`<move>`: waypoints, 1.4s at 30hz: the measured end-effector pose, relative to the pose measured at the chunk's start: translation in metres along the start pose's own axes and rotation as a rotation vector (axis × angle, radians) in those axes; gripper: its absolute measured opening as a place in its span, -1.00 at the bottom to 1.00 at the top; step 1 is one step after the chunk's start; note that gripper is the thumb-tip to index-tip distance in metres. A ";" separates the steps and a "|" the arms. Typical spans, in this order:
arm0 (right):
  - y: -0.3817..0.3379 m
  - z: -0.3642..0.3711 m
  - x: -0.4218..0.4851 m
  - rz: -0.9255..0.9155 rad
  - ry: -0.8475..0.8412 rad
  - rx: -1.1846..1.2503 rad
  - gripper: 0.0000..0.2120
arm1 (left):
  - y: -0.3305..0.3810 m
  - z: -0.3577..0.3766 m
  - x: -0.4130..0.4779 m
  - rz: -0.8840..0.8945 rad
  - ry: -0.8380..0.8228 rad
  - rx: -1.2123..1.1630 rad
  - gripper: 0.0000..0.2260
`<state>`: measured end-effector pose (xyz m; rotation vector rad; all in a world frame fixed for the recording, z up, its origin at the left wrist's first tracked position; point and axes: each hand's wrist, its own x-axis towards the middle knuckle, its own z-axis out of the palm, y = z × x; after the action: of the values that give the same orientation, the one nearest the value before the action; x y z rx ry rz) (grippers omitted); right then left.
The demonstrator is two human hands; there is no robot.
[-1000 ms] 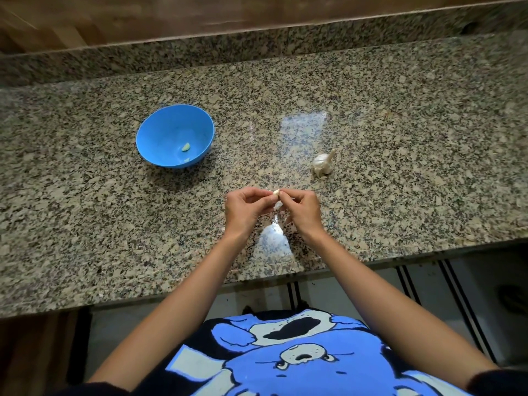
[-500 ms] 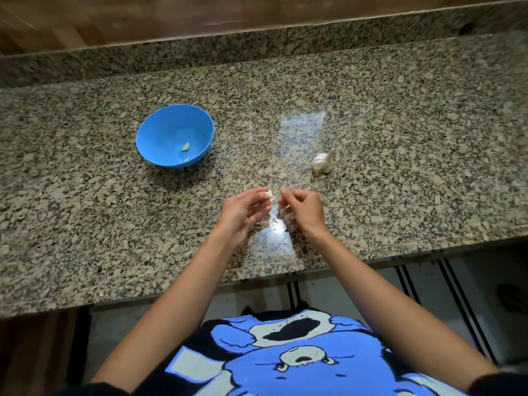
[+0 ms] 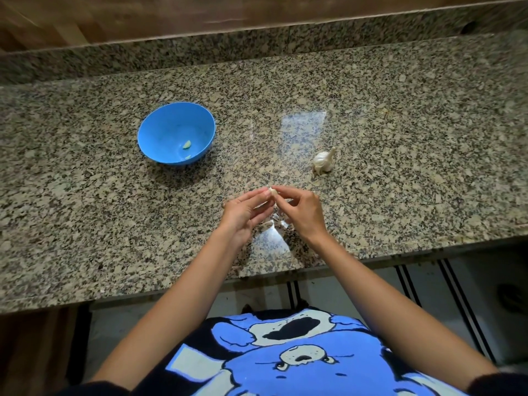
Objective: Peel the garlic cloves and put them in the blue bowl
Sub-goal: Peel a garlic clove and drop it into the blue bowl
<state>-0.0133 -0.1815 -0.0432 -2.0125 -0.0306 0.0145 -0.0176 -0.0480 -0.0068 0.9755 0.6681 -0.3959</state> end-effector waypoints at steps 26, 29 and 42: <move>-0.005 0.000 0.002 0.183 0.080 0.277 -0.92 | -0.003 0.001 0.002 0.090 -0.067 0.127 -0.86; -0.011 -0.004 0.004 0.365 0.029 0.529 -0.90 | -0.002 -0.004 0.006 0.125 -0.107 0.137 -0.81; -0.009 -0.016 0.000 0.393 -0.151 0.525 -0.83 | 0.006 -0.016 0.012 0.258 -0.169 0.337 -0.82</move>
<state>-0.0132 -0.1921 -0.0277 -1.4620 0.2489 0.3860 -0.0105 -0.0308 -0.0177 1.3145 0.3200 -0.3634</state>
